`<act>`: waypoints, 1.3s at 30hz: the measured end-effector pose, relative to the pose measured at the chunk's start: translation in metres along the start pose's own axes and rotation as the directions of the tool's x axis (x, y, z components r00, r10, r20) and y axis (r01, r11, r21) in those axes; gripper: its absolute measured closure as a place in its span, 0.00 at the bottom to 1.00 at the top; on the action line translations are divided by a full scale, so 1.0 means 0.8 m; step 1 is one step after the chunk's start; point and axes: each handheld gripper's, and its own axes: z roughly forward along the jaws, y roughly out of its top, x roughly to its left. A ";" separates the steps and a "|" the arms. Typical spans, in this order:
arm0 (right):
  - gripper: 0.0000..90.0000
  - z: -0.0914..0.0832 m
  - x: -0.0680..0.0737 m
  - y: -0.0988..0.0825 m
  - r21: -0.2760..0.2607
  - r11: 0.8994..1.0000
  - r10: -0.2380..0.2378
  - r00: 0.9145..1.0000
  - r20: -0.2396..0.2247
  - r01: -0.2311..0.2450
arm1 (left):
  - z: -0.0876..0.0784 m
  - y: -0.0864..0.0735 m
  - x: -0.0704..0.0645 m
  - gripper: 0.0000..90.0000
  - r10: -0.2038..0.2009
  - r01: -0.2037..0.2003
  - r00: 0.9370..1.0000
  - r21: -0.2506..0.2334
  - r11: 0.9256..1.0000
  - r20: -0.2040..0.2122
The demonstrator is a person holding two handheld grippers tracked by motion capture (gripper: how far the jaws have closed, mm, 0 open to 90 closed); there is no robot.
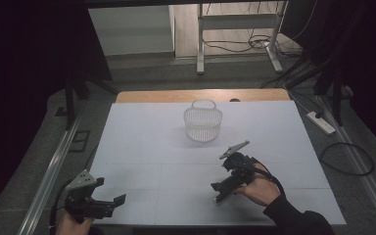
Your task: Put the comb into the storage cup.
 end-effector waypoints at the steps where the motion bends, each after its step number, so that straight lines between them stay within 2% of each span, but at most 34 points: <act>1: 0.00 0.002 0.001 0.001 0.002 1.000 -0.012 1.000 0.002 0.012 | 0.000 0.000 0.000 0.00 -0.001 0.001 1.000 0.000 1.000 0.000; 7: 0.02 0.010 0.006 0.005 0.030 0.999 -0.032 0.999 0.013 0.032 | 0.000 0.000 0.001 0.00 -0.002 0.002 1.000 0.002 1.000 0.005; 10: 0.23 0.010 0.007 0.006 0.017 0.998 -0.054 0.998 -0.016 0.055 | 0.001 0.000 0.001 0.00 -0.001 0.001 1.000 0.007 1.000 0.008; 11: 0.23 0.010 0.007 0.006 0.017 0.998 -0.054 0.998 -0.016 0.055 | 0.001 0.000 0.001 0.00 -0.001 0.001 1.000 0.007 1.000 0.008; 13: 0.37 0.008 0.008 0.006 0.016 0.997 -0.079 0.997 -0.014 0.079 | 0.001 0.001 0.001 0.00 -0.001 0.001 1.000 0.008 1.000 0.009; 14: 0.51 0.007 0.008 0.007 0.015 0.996 -0.089 0.996 -0.026 0.090 | 0.001 0.001 0.001 0.00 -0.001 0.001 1.000 0.008 1.000 0.010; 16: 0.62 0.006 0.009 0.007 0.023 0.994 -0.102 0.994 -0.029 0.103 | 0.001 0.001 0.001 0.00 -0.002 0.002 1.000 0.008 1.000 0.010; 17: 0.62 0.006 0.009 0.007 0.023 0.994 -0.102 0.994 -0.029 0.103 | 0.001 0.001 0.001 0.00 -0.002 0.002 1.000 0.009 1.000 0.010; 18: 0.73 0.006 0.009 0.007 0.023 0.992 -0.121 0.992 -0.029 0.122 | 0.001 0.001 0.001 0.00 0.000 -0.001 1.000 0.011 1.000 0.011; 19: 0.73 0.006 0.009 0.007 0.023 0.992 -0.121 0.992 -0.029 0.122 | 0.001 0.001 0.001 0.00 0.000 -0.001 1.000 0.011 1.000 0.011; 21: 0.83 0.007 0.011 0.007 0.011 0.990 -0.143 0.989 -0.030 0.144 | 0.001 0.001 0.001 0.00 0.002 -0.003 1.000 0.014 1.000 0.011; 22: 0.94 0.006 0.014 0.008 0.010 0.986 -0.166 0.986 -0.024 0.166 | 0.002 0.001 0.001 0.00 0.005 -0.005 1.000 0.016 1.000 0.012; 23: 0.94 0.006 0.014 0.008 0.010 0.986 -0.166 0.986 -0.024 0.166 | 0.002 0.001 0.001 0.00 0.005 -0.005 1.000 0.016 1.000 0.012; 24: 0.99 0.006 0.016 0.009 0.006 0.985 -0.170 0.985 -0.037 0.170 | 0.002 0.001 0.001 0.00 0.005 -0.006 1.000 0.017 1.000 0.012; 27: 0.99 0.007 0.017 0.009 0.010 0.985 -0.170 0.985 -0.038 0.170 | 0.002 0.001 0.001 0.00 0.006 -0.006 1.000 0.017 1.000 0.013; 31: 0.99 0.015 0.020 0.006 0.034 0.985 -0.172 0.985 -0.010 0.172 | 0.002 0.001 0.001 0.00 0.006 -0.006 1.000 0.016 1.000 0.013; 33: 0.99 0.020 0.023 0.003 0.055 0.982 -0.180 0.984 -0.009 0.180 | 0.001 0.001 0.001 0.00 0.009 -0.009 1.000 0.018 1.000 0.012; 39: 0.99 0.029 0.022 -0.003 0.073 0.982 -0.175 0.984 -0.018 0.176 | 0.001 0.001 0.000 0.00 0.012 -0.012 1.000 0.017 1.000 0.011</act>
